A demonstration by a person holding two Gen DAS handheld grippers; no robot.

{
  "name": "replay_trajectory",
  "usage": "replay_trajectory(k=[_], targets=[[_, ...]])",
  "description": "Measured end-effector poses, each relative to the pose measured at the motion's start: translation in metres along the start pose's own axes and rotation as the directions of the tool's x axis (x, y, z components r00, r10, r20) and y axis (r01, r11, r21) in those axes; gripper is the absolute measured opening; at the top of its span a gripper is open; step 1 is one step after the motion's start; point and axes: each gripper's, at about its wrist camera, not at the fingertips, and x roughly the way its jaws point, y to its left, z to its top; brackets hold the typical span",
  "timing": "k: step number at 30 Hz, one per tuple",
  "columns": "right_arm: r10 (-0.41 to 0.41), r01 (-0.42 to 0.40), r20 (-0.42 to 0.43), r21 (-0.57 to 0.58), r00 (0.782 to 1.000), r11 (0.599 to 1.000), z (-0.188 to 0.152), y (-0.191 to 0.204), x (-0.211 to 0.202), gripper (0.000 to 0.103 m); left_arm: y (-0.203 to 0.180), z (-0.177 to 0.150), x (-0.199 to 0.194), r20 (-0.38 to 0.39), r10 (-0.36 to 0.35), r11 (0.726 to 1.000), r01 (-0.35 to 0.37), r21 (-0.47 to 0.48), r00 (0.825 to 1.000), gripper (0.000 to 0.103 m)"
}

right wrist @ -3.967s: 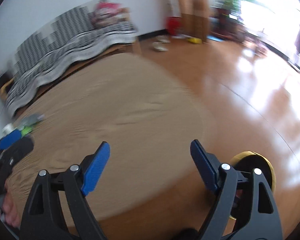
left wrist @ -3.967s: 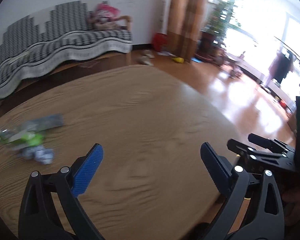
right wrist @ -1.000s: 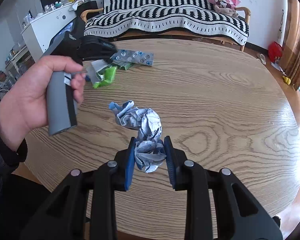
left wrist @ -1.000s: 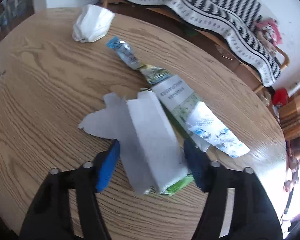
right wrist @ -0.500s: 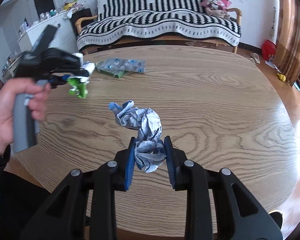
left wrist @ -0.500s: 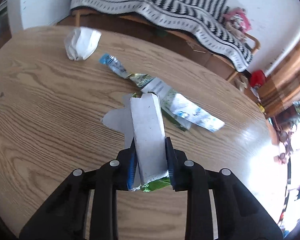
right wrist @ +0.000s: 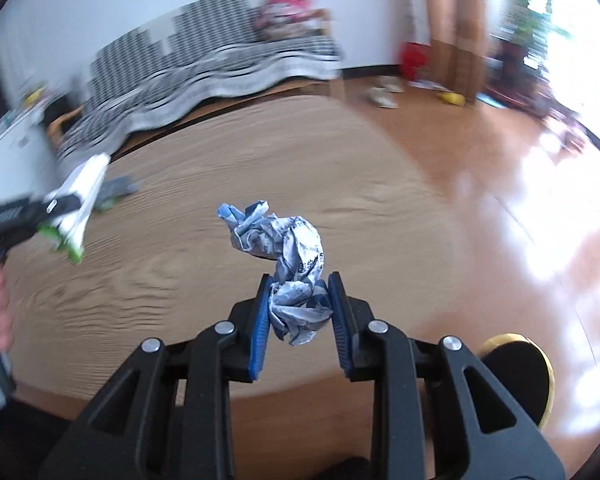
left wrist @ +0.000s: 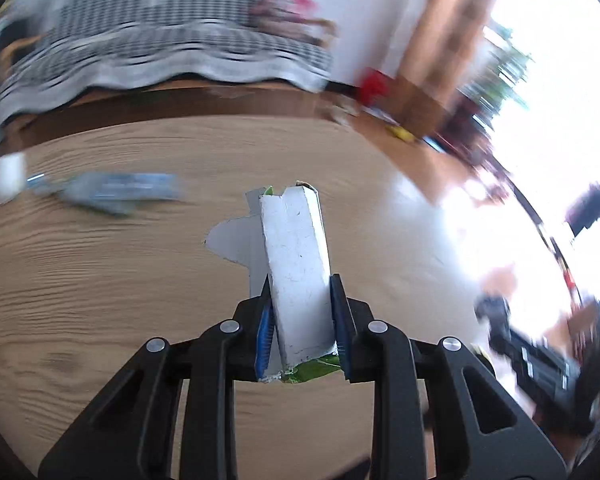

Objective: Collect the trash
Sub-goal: 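Carry both items to the bin and open both tools to drop them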

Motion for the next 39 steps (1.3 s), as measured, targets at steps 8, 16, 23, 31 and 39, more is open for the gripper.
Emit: replay_trajectory(k=[8,16,23,31,39], targets=[[-0.253,0.254,-0.041,0.296,0.966,0.921,-0.045,-0.157,-0.041,0.028,-0.166,-0.069,0.039,-0.104,-0.204,0.925,0.226,0.305,0.973,0.025],[-0.287,0.372,-0.247,0.458,0.926,0.808,-0.106,-0.259,-0.038,0.028,-0.273,-0.139,0.076,-0.264,-0.335,0.808,0.42,0.414,0.905,0.025],[-0.256,0.382,-0.303,0.503,0.918,0.775,-0.124,-0.288,-0.034,0.028,-0.306,-0.164,0.099,-0.331,-0.344,0.778,0.464,0.424,0.879,0.026],[-0.255,0.376,-0.291,0.522,0.922,0.766,-0.122,-0.298,-0.034,0.031,-0.318,-0.167,0.118,-0.363,-0.339,0.772,0.477,0.42,0.868,0.026],[-0.295,0.387,-0.252,0.541,0.922,0.747,-0.128,-0.301,-0.048,0.063,-0.328,-0.172,0.136,-0.402,-0.343,0.762,0.501,0.41,0.849,0.026]])
